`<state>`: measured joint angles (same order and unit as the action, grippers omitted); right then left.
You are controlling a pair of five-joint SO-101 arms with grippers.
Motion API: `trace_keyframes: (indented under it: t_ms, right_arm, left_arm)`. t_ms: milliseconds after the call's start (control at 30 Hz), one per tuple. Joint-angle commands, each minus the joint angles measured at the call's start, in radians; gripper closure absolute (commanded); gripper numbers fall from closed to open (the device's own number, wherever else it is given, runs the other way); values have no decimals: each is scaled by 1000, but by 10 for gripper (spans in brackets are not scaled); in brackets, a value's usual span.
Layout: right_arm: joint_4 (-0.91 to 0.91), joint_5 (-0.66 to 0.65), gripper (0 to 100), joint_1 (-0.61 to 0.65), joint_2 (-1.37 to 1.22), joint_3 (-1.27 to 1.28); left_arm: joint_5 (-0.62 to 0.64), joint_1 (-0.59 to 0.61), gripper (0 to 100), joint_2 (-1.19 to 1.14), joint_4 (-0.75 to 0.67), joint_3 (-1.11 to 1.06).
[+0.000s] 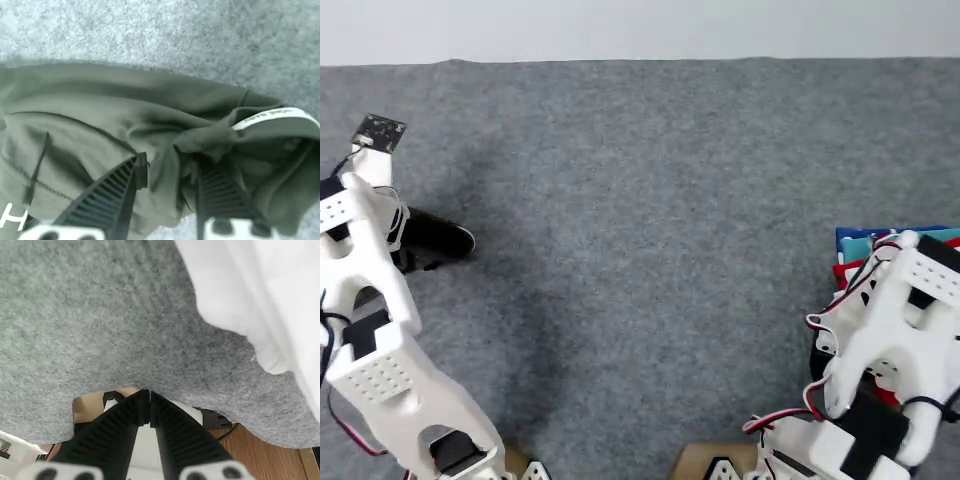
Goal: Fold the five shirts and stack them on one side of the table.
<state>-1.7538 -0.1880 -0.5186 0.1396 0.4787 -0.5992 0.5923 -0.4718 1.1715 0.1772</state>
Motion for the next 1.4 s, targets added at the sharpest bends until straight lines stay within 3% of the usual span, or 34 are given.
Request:
trace_keyframes:
  t_ms: [0,133,400,533,733,867,967,1200,1367]
  right_arm:
    - [-33,-5,989,12,42,-8]
    - [-33,-5,989,12,42,-8]
    - [-33,-6,989,10,44,-8]
    - [-33,-9,989,7,44,-8]
    - [-31,-9,989,7,45,-8]
    - [-31,-9,989,7,47,-8]
    - [-19,-11,989,7,47,-5]
    - [-18,-11,989,12,42,-6]
    - [-18,-11,989,13,47,-9]
  left_arm:
    - [-5,-21,956,11,-15,56]
    - [-3,-43,997,11,94,203]
    - [55,-172,998,11,451,740]
    - [163,-304,998,11,583,1059]
    - [288,-566,998,63,583,1380]
    - [288,-767,998,127,582,1385]
    - [290,-853,998,124,582,1310]
    - [293,-951,998,-2,574,1069]
    - [295,-950,996,-180,476,1027]
